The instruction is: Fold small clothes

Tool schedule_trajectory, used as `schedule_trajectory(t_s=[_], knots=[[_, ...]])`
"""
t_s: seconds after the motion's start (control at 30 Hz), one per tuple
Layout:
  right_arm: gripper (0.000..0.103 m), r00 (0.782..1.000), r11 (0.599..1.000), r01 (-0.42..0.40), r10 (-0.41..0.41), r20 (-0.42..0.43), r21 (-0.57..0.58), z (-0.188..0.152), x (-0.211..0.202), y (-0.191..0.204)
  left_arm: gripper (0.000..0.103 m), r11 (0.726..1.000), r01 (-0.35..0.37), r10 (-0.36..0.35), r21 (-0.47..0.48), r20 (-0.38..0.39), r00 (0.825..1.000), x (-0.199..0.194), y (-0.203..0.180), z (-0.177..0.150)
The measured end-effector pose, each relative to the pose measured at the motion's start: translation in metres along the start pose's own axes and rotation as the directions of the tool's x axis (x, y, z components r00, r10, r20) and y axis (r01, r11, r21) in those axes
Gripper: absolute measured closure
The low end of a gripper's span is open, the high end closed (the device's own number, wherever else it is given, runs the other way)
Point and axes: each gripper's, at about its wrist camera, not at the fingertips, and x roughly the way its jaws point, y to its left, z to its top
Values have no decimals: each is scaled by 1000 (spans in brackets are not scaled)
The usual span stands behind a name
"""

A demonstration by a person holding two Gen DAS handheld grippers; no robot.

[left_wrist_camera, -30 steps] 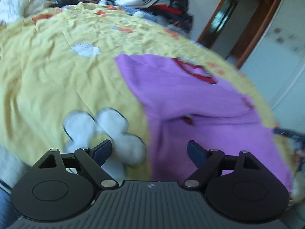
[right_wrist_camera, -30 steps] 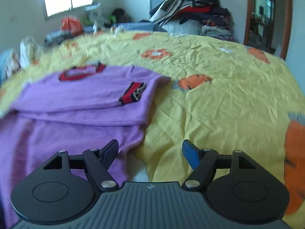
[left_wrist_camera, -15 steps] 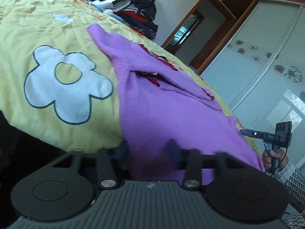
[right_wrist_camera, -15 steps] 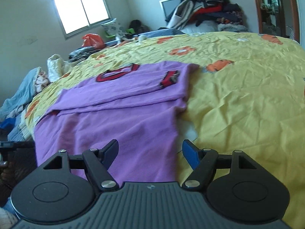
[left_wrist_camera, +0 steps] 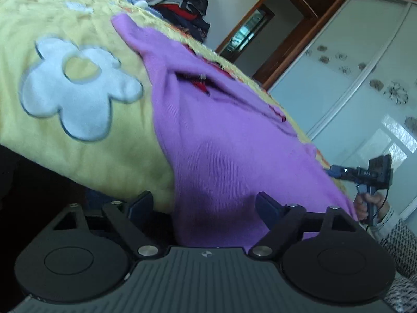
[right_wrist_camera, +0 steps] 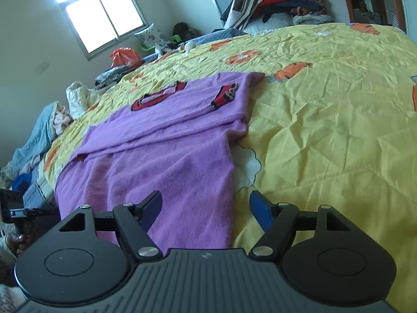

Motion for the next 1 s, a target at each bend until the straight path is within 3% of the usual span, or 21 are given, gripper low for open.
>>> schedule_trajectory(t_s=[0.03,0.07,0.1,0.13,0.17,0.2,0.33,0.43,0.57,0.73,0.87,1.0], knots=[[41,1000,1000,6,-6,-12,-21,-1,1,3,28,1000,2,-2,-2,-7,1000,6,0,-2],[65,1000,999,11,-12,-27,-36,-1,4,6,42,1000,-1,1,4,-13,1000,12,-1,-3],[76,999,999,10,-12,-36,-46,-2,6,8,58,1000,12,-12,1,-24,1000,17,-2,-5],[76,999,998,11,-14,-37,-60,-3,7,10,91,999,44,-45,-19,-48,998,23,-1,-6],[80,999,997,17,-20,-47,-80,-2,7,13,97,998,60,-61,-19,-56,997,26,-4,-7],[98,998,996,14,-20,-65,-90,-2,8,15,98,998,70,-70,-5,-51,996,27,-8,-5],[98,1000,993,-15,14,-17,-119,1,-2,29,98,987,163,-163,-7,-7,987,8,-18,1],[98,990,990,-110,117,76,-93,13,-17,33,98,979,205,-204,-17,42,978,-9,-24,12],[98,968,978,-187,200,154,-90,33,-21,40,99,968,248,-244,-23,123,962,-23,-32,35],[98,943,968,-234,248,220,-87,58,-13,39,101,967,250,-235,-45,214,948,-33,-39,65],[98,944,978,-201,210,256,-59,75,1,24,102,981,187,-174,-44,209,962,-21,-37,88],[98,983,999,-46,47,179,-9,77,36,-13,102,997,73,-67,-39,136,988,-5,-19,107]])
